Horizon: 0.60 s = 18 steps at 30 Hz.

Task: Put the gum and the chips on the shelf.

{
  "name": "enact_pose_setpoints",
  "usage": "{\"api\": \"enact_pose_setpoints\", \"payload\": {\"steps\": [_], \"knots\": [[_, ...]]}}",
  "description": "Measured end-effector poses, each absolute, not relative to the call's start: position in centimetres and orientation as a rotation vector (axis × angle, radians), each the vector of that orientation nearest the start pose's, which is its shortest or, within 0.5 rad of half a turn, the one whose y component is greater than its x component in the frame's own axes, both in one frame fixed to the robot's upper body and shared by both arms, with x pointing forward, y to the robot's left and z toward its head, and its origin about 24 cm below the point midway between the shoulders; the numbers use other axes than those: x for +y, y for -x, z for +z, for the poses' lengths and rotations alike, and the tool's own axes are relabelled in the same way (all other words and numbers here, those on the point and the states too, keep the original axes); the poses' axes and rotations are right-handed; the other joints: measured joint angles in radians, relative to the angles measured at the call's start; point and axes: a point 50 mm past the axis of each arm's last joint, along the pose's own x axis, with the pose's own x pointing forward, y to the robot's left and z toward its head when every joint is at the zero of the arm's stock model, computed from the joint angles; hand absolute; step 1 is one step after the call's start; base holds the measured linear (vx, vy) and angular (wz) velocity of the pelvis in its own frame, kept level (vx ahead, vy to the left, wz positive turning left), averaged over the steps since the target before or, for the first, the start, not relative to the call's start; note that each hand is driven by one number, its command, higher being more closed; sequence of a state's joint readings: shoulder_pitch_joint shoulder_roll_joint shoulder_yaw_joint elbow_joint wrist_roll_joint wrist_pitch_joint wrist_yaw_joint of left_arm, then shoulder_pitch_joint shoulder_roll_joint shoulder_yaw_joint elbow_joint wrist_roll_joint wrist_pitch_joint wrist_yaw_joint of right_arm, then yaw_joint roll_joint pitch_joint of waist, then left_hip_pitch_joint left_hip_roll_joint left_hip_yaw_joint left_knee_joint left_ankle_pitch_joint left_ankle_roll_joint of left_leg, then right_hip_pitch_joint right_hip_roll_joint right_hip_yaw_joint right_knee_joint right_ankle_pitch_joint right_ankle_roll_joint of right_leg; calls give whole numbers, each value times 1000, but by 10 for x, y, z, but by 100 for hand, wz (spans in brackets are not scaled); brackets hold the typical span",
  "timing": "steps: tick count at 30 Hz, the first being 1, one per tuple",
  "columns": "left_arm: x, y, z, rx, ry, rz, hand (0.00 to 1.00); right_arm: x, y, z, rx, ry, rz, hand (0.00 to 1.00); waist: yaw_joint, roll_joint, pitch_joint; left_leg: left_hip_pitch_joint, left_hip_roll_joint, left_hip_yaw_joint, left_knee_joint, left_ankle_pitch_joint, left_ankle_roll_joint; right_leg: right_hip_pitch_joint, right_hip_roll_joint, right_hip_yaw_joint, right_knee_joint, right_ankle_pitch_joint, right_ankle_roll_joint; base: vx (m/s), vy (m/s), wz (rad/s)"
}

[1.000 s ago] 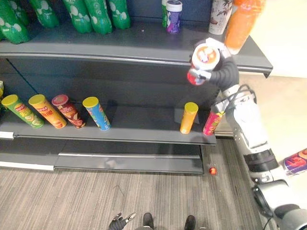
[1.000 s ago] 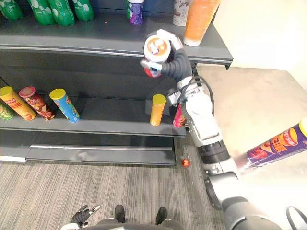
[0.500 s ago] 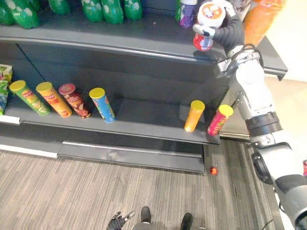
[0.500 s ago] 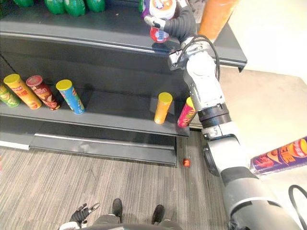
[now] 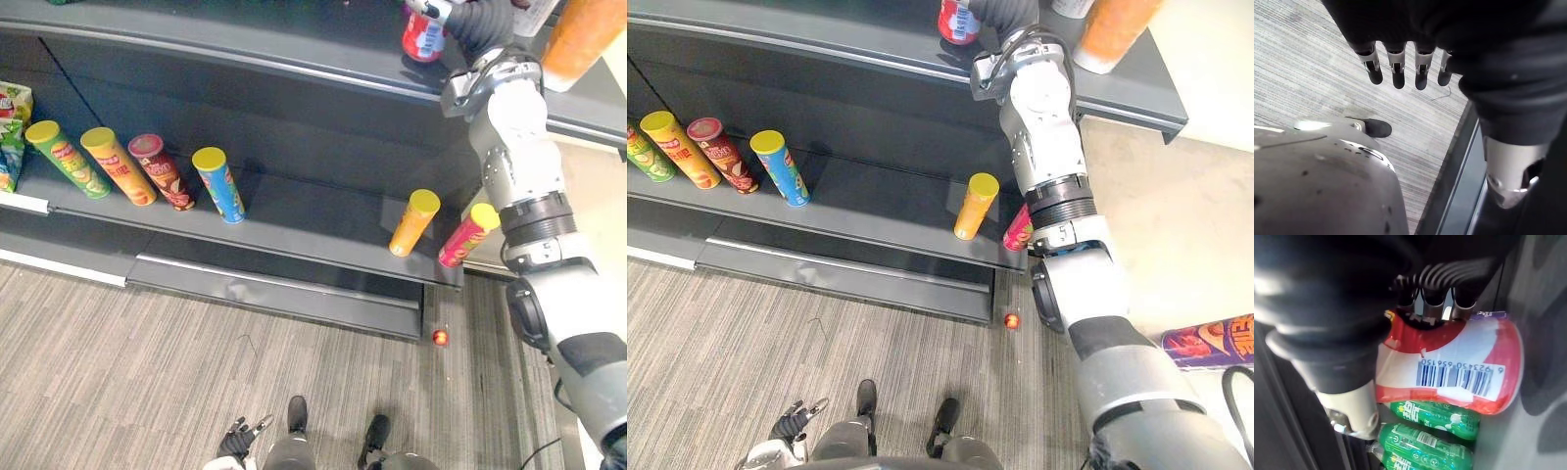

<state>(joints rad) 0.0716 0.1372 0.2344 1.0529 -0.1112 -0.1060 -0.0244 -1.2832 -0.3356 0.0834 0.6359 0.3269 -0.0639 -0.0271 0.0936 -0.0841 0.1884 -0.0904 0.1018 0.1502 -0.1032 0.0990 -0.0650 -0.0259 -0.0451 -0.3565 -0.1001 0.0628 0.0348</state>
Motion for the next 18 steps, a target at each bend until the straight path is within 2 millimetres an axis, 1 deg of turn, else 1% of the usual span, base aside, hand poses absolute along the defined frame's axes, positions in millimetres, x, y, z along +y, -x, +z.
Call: {"api": "enact_pose_setpoints", "payload": {"steps": [3, 10, 17, 18], "knots": [[234, -104, -150, 972, 90, 342, 0, -122, -388, 343, -667, 39, 170, 100, 1, -1, 0, -4, -1, 1, 0, 2, 0, -2, 0, 0, -2, 0, 0, 54, 11, 0], [232, -111, -147, 942, 92, 333, 0, -109, -389, 339, -655, 11, 208, 100, -1, -1, 1, 6, 6, 10, 0, 4, -2, 0, 6, 10, -1, 0, 0, 27, 9, -4], [231, -111, -147, 942, 89, 329, 0, -108, -390, 337, -646, 13, 218, 100, -1, -1, 3, 7, 14, 11, 0, 7, -7, 1, 13, 10, -1, 0, 0, 0, 0, 0], [231, -111, -147, 942, 89, 329, 0, -108, -390, 337, -646, 14, 219, 0, -1, -1, 3, 7, 14, 12, 0, 7, -7, 1, 13, 11, -1, 0, 0, 0, 0, 0]]}}
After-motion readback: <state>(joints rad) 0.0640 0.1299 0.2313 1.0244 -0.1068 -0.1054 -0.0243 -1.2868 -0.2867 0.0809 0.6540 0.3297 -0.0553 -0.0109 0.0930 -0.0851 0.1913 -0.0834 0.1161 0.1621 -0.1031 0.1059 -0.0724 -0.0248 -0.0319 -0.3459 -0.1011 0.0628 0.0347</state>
